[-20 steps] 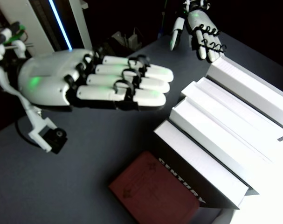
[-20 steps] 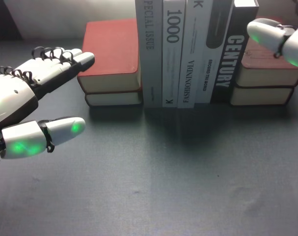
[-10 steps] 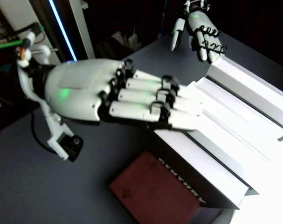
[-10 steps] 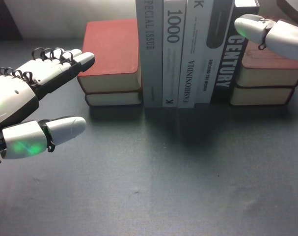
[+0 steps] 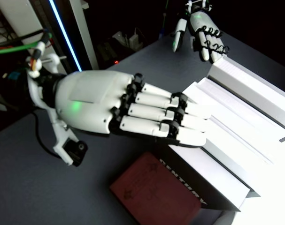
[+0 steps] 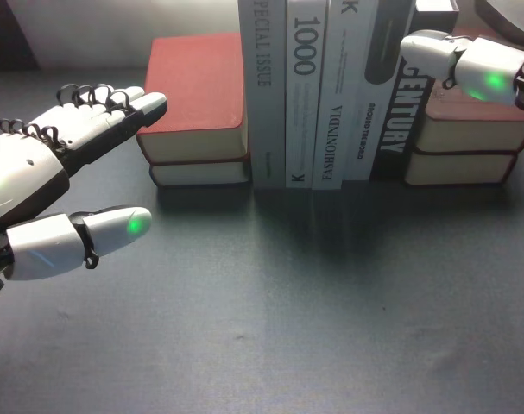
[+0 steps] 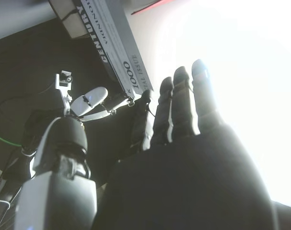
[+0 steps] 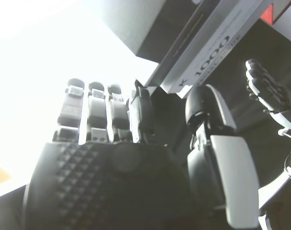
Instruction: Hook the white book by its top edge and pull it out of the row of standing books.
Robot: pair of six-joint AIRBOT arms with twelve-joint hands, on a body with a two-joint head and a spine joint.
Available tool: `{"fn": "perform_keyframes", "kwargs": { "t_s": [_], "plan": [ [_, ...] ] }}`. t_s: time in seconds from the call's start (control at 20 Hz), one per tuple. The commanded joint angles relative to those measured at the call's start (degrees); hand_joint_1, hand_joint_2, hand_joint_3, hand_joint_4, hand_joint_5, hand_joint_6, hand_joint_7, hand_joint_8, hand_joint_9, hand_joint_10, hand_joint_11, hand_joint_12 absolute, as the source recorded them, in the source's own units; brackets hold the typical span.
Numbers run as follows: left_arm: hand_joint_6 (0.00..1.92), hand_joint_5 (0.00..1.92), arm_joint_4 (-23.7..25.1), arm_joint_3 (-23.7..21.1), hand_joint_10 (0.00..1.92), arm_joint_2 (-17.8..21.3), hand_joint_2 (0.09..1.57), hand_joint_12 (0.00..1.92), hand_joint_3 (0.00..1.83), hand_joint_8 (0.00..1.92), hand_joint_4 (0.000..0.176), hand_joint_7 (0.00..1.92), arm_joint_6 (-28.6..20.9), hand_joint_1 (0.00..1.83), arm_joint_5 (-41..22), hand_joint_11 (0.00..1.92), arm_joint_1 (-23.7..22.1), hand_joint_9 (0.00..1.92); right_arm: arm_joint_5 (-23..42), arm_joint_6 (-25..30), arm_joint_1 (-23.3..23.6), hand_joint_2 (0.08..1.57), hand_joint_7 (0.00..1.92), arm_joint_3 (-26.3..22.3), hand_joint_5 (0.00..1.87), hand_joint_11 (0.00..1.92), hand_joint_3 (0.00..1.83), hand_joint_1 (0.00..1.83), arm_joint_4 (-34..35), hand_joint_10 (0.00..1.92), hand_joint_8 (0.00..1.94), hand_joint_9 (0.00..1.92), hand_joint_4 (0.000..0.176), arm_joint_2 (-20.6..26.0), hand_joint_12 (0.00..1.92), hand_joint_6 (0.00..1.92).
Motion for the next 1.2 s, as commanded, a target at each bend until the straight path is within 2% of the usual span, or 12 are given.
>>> {"fn": "perform_keyframes", "kwargs": {
  "t_s": [0.0,0.1,0.15,0.2,0.25,0.55,0.6,0.7,0.85,0.95,1.05,1.15],
  "plan": [
    [0.00,0.02,-1.32,0.27,0.00,-0.02,1.34,0.00,0.00,0.00,0.067,0.00,-0.36,0.18,-7.58,0.00,-0.15,0.00,5.57,-0.12,0.83,1.33,0.00,0.42,0.44,0.00,0.00,0.26,-0.01,0.00,0.00,0.00,0.000,0.06,0.00,0.03],
    [0.00,0.00,-1.50,0.25,0.00,-0.02,1.34,0.00,0.00,0.00,0.083,0.00,-0.46,0.12,-7.88,0.00,0.06,0.00,5.52,-0.12,0.81,1.35,0.00,0.19,0.45,0.00,0.00,0.26,-0.01,0.00,0.00,0.00,0.000,0.06,0.00,0.02],
    [0.00,0.00,-1.61,0.22,0.00,-0.02,1.33,0.00,0.00,0.00,0.078,0.00,-0.48,0.14,-8.03,0.00,0.14,0.00,5.52,-0.12,0.80,1.35,0.00,-0.05,0.47,0.00,0.00,0.29,-0.02,0.00,0.00,0.00,0.000,0.07,0.00,0.02],
    [0.00,0.00,-1.85,0.19,0.00,-0.02,1.33,0.00,0.00,0.00,0.058,0.00,-0.49,0.18,-8.31,0.00,0.30,0.00,5.59,-0.12,0.79,1.36,0.00,-0.52,0.44,0.00,0.01,0.26,-0.05,0.00,0.00,0.00,0.000,0.15,0.00,0.01],
    [0.01,0.02,-1.98,0.17,0.00,-0.02,1.33,0.00,0.00,0.00,0.047,0.00,-0.49,0.19,-8.47,0.00,0.39,0.00,5.75,-0.12,0.73,1.37,0.00,-0.89,0.43,0.00,0.01,0.20,-0.22,0.00,0.00,0.00,0.000,0.28,0.00,0.01],
    [0.00,0.00,-2.87,-0.14,0.00,0.15,1.34,0.00,0.00,0.00,0.072,0.00,-0.49,0.13,-9.04,0.00,1.11,0.00,9.71,0.06,-3.35,1.36,0.00,-5.56,0.48,0.00,0.00,0.20,-1.96,0.00,0.00,0.00,0.000,3.30,0.00,0.02],
    [0.00,0.00,-3.14,-0.19,0.00,0.21,1.33,0.00,0.00,0.00,0.072,0.00,-0.49,0.11,-9.25,0.00,1.38,0.00,10.47,0.81,-4.15,1.35,0.00,-6.29,0.48,0.00,0.00,0.17,-2.88,0.00,0.00,0.00,0.000,3.83,0.00,0.02],
    [0.00,0.00,-3.44,-0.24,0.00,0.23,1.32,0.00,0.00,0.00,0.086,0.00,-0.49,0.10,-9.42,0.00,1.57,0.00,12.07,3.54,-5.75,1.34,0.00,-7.12,0.50,0.00,0.00,0.18,-4.63,0.00,0.00,0.00,0.000,4.71,0.00,0.03],
    [0.00,0.00,-3.63,-0.29,0.00,0.23,1.33,0.00,0.00,0.00,0.087,0.00,-0.48,0.08,-9.46,0.00,1.59,0.00,14.22,6.16,-8.11,1.33,0.00,-8.44,0.52,0.00,0.00,0.17,-6.27,0.00,0.00,0.00,0.000,6.03,0.00,0.04],
    [0.00,0.00,-3.84,-0.31,0.00,0.24,1.33,0.00,0.00,0.00,0.087,0.00,-0.48,0.09,-9.62,0.00,1.75,0.00,15.26,7.58,-9.54,1.39,0.00,-9.33,0.53,0.00,0.02,0.19,-7.52,0.00,0.00,0.00,0.000,6.83,0.00,0.05],
    [0.00,0.00,-4.16,-0.39,0.00,0.23,1.32,0.00,0.00,0.00,0.103,0.00,-0.48,0.06,-9.86,0.00,2.04,0.00,16.70,10.31,-11.43,1.42,0.00,-10.23,0.53,0.00,0.02,0.18,-9.39,0.00,0.00,0.00,0.000,7.82,0.00,0.05],
    [0.00,0.00,-4.52,-0.48,0.00,0.35,1.32,0.00,0.00,0.00,0.102,0.00,-0.48,0.08,-10.18,0.00,2.48,0.00,17.64,12.11,-13.01,1.43,0.00,-11.06,0.55,0.00,0.02,0.18,-11.09,0.00,0.00,0.00,0.000,8.53,0.00,0.05]
  ]
}}
